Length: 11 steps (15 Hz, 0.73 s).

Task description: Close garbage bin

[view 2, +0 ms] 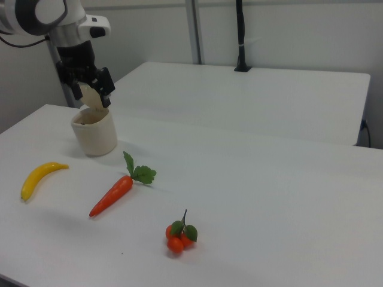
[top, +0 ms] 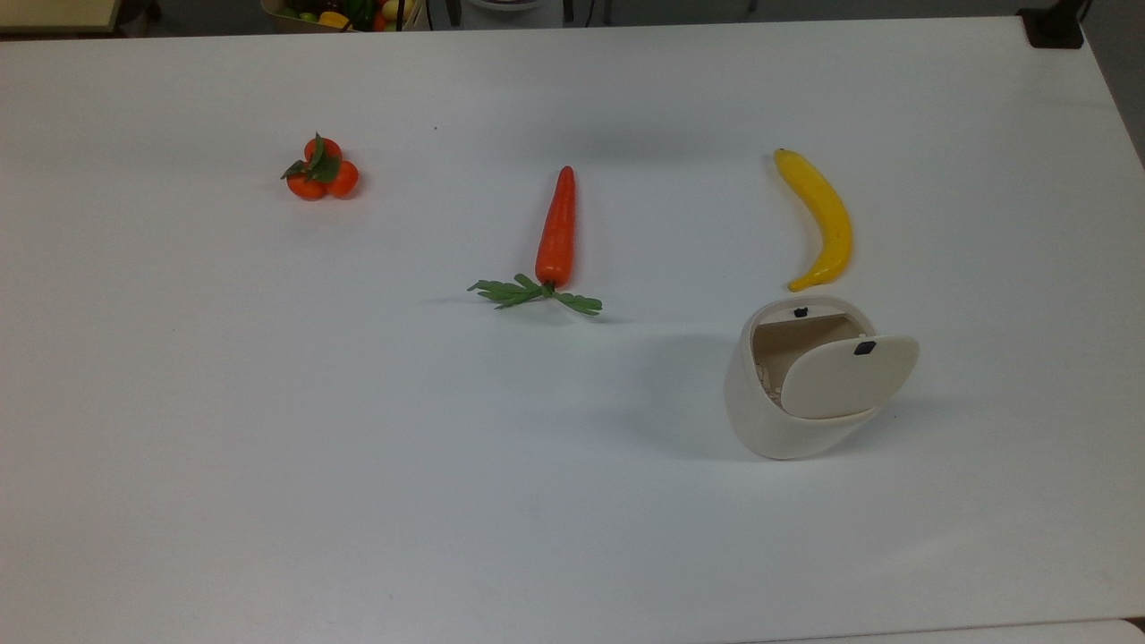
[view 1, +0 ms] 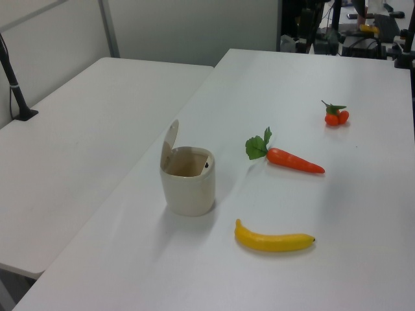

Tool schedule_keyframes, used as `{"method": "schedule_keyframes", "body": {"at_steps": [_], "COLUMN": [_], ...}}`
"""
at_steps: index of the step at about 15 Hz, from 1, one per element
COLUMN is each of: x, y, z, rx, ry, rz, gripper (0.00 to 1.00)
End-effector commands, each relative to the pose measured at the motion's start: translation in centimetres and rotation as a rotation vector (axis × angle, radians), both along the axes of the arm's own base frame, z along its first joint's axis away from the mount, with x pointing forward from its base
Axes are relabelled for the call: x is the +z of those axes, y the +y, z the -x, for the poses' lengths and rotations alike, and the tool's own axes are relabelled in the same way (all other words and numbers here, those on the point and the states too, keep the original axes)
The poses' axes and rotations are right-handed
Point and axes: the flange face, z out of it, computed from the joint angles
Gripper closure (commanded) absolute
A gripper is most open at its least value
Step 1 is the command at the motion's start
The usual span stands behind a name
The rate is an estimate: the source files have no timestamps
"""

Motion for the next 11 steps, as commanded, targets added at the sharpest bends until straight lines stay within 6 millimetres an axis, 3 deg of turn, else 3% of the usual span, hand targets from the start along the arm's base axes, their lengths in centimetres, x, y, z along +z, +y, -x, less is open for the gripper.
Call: {"method": "schedule_keyframes", "body": {"at_steps": [1, 11], "x": [-0.14, -0.67], "y": [-0.09, -0.32], "z": [0.29, -0.29], "rx": [0.009, 0.009], "ry": [-0.009, -0.001], "rz": [-0.018, -0.012], "gripper": [0.00, 0.00]}}
